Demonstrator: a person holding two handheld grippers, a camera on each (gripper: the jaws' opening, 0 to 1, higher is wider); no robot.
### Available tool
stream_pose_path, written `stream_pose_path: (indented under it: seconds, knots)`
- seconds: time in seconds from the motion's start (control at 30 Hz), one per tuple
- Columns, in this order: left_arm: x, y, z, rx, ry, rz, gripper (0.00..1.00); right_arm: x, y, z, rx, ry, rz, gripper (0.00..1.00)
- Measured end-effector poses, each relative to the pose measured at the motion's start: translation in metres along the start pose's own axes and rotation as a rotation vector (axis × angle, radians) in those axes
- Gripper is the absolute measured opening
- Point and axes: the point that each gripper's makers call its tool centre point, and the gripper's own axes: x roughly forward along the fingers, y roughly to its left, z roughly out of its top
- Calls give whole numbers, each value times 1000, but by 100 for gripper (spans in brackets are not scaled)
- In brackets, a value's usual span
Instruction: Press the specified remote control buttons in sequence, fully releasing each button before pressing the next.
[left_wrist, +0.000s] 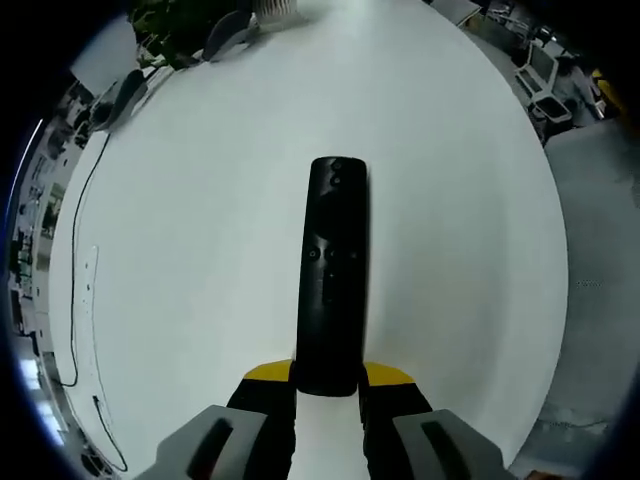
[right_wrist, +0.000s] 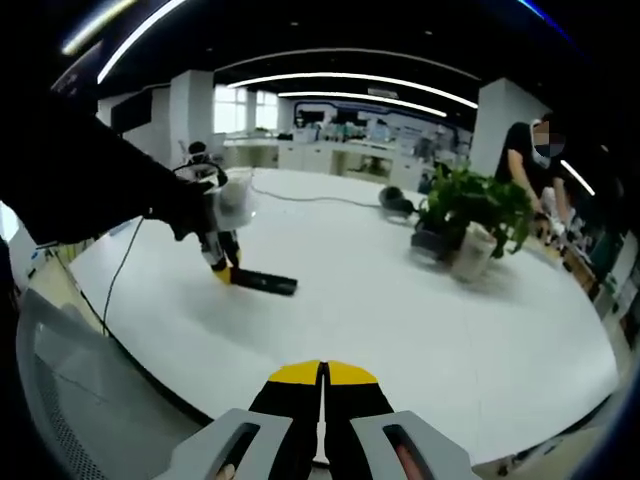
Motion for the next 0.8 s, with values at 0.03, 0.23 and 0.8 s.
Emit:
stream_pose_path:
  seconds: [0.03, 0.23, 0.8]
  knots:
    - [0, -1, 0, 0, 0, -1, 23, 0, 0, 0, -1, -2, 0, 0]
    - [-1, -20, -3, 48, 15, -6, 23, -1, 1, 2, 3, -10, 5, 0]
    - [-3, -63, -12, 42, 10, -2, 23, -4, 10, 6, 13, -35, 55, 0]
